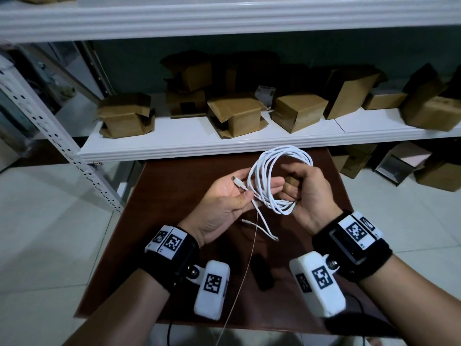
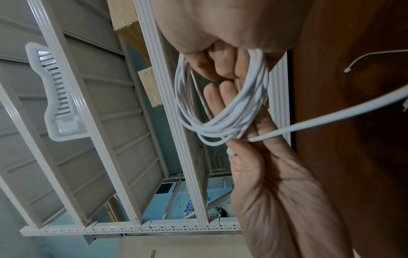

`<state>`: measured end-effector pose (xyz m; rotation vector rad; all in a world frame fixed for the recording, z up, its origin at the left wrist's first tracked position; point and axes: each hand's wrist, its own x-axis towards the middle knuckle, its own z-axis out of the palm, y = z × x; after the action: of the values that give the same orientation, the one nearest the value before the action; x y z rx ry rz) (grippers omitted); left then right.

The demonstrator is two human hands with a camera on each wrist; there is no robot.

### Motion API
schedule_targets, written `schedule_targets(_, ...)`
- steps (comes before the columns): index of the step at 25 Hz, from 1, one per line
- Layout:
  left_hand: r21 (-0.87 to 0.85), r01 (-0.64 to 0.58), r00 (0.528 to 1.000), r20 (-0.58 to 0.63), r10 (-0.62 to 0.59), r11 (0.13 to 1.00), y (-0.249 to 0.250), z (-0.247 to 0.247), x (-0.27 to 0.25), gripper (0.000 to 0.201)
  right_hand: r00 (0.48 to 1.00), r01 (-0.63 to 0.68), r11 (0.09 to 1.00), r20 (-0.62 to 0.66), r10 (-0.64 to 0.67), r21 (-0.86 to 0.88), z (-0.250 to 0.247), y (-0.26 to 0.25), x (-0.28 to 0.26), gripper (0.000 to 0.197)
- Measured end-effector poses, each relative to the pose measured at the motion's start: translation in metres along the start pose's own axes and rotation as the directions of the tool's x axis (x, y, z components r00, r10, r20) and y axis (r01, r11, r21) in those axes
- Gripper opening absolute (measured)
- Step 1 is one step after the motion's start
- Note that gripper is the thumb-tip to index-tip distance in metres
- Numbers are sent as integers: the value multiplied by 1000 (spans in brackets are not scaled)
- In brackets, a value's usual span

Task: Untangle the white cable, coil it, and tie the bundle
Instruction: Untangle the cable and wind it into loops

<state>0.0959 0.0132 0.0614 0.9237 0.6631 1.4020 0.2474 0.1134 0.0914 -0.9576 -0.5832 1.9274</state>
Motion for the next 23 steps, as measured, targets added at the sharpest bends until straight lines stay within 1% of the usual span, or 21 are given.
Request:
schedule_targets(2,31,8,998,-66,-6,999,-4,5,0,37,1000,2,1000,-27,-2,0,1,2,-1,35)
schedule_targets(5,18,16,984,-177,-13,1000,-10,12,3,33,996,7,1000,-85,-7,-6,2,5,-3,31)
schedule_targets(9,-85,4,936,-349,-34,996,-20,23,6,31,986,-20,999,-169,15,-25,1,13,-1,25)
schedule_targets(11,-161,-19,921,-388,-45,987,-21,30,8,30,980,-33,999,-199,25,-34,1,19,0,24)
schedule_targets(13,-204,-13,918,-391,-69,979,-22,36,8,36,975,-30,999,-222,22,-32,1,24,-1,27)
schedule_targets(14,-189,-11,919,-388,-65,982,-23,38,8,37,974,-25,999,-226,18,-27,2,25,-1,28)
schedule_targets(15,-143,-21,920,-391,-37,990,-26,39,8,33,974,-21,1000,-226,15,-23,2,26,-1,28)
schedule_targets(17,-18,-59,904,-424,46,998,-31,38,9,21,978,-25,999,-209,19,-28,3,27,-2,26)
schedule_targets(19,37,-85,866,-492,92,996,-31,32,12,27,988,-45,998,-151,36,-54,5,30,-5,21)
schedule_targets(21,24,-107,838,-536,104,994,-25,25,15,33,997,-72,993,-44,69,-91,7,32,-8,26)
schedule_targets(23,-37,-132,835,-543,91,991,-16,19,15,34,991,-84,985,92,99,-150,8,28,-10,37)
